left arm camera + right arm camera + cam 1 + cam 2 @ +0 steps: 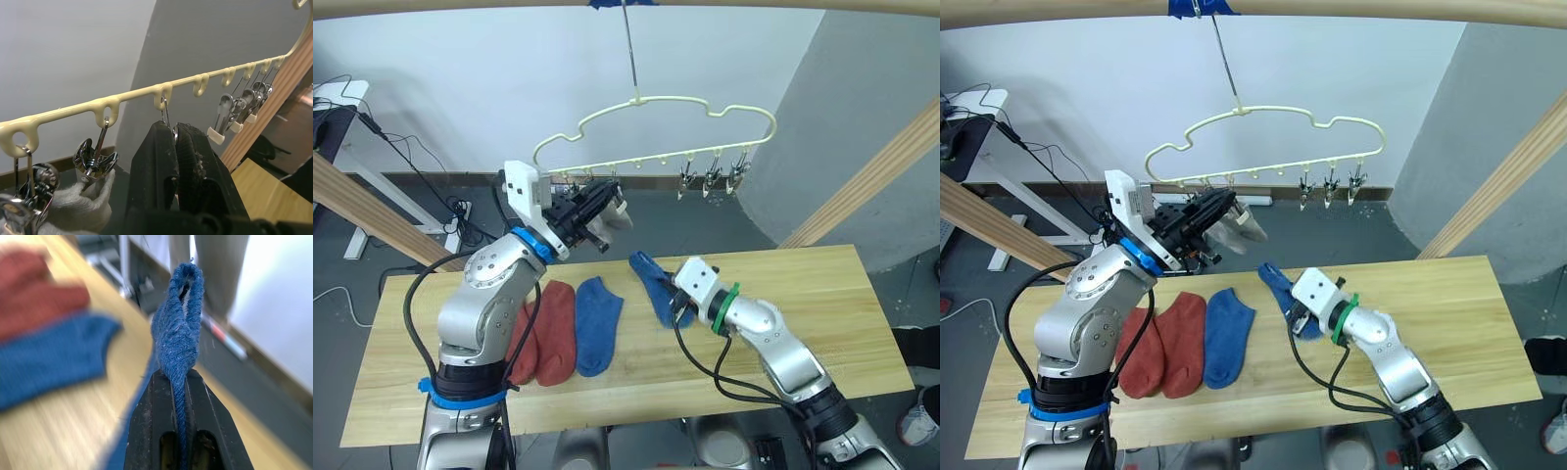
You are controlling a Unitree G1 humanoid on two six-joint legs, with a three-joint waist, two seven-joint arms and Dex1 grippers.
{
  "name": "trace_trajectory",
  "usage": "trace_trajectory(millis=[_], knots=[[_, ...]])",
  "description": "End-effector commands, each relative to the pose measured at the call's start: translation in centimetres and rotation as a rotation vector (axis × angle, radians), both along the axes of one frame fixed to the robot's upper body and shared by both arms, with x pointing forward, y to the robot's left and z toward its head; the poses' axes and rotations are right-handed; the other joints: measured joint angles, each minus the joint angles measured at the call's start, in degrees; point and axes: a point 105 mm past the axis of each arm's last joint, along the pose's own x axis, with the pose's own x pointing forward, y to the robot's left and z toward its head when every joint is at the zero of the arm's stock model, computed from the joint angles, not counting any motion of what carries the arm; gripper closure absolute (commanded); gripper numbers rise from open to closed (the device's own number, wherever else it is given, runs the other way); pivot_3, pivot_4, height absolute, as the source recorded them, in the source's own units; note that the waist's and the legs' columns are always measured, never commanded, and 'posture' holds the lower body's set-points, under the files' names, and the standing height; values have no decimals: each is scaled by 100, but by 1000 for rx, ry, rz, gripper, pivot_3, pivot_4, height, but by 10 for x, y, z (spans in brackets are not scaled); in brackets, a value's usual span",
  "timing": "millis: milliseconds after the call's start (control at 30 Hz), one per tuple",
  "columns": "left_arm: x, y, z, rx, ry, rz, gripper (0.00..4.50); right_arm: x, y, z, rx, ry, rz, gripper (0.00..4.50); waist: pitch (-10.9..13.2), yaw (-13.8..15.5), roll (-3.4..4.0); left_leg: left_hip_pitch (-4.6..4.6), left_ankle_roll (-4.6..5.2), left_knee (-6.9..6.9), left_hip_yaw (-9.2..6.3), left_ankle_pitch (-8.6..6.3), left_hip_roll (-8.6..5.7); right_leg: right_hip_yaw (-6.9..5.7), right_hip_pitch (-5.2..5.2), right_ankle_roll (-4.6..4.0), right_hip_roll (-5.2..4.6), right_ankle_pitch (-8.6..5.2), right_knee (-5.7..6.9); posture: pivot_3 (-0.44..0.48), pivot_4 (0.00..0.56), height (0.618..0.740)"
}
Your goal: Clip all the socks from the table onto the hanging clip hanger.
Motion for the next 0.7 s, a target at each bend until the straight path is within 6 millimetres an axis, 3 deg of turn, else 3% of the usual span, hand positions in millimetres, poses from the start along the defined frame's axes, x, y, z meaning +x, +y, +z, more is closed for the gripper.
trace_trajectory(millis=[33, 233, 700], knots=[[-6, 1, 12, -10, -25, -43, 4500, -2, 3, 26, 88, -24, 84, 4478, 5, 2, -1, -1, 0, 1, 0, 0, 2, 1, 0, 0, -2, 0, 0, -201, 336, 740], [-8, -2, 13, -9, -17, -59, 4500, 6, 9, 40, 156, -32, 106, 4478, 6, 6, -1, -1, 0, 2, 2, 0, 1, 4, 0, -1, -11, 0, -1, -199, 333, 740], [-10, -4, 9, -2, 0, -75, 4500, 20, 23, 50, 209, -26, 102, 4478, 7, 3, 0, -3, 0, 2, 4, 0, 1, 7, -6, -2, -11, 1, 0, -195, 332, 740]])
